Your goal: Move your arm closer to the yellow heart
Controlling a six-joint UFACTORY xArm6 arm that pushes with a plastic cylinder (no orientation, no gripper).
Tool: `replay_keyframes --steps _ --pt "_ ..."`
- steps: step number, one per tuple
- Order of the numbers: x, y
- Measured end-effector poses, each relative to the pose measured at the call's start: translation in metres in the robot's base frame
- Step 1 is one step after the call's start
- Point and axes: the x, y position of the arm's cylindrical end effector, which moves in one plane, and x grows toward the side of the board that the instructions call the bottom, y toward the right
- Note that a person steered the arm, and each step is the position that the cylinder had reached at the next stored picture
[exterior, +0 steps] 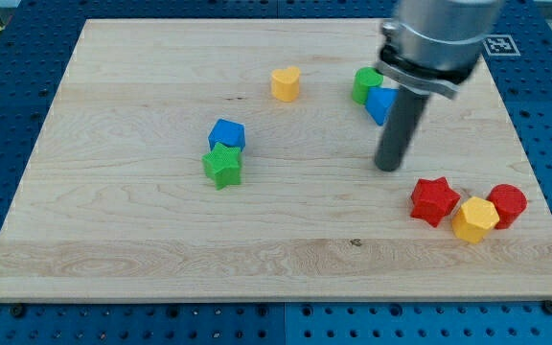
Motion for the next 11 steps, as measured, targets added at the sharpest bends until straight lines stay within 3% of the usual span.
replay_keyframes --steps 3,4,5,7,8,11 --pt "-0.061 -0.126" --pt "-0.104 -0.151" --pt "-0.137 -0.162" --pt "-0.176 -0.126" --pt "-0.180 -0.091" --pt "-0.132 -0.102"
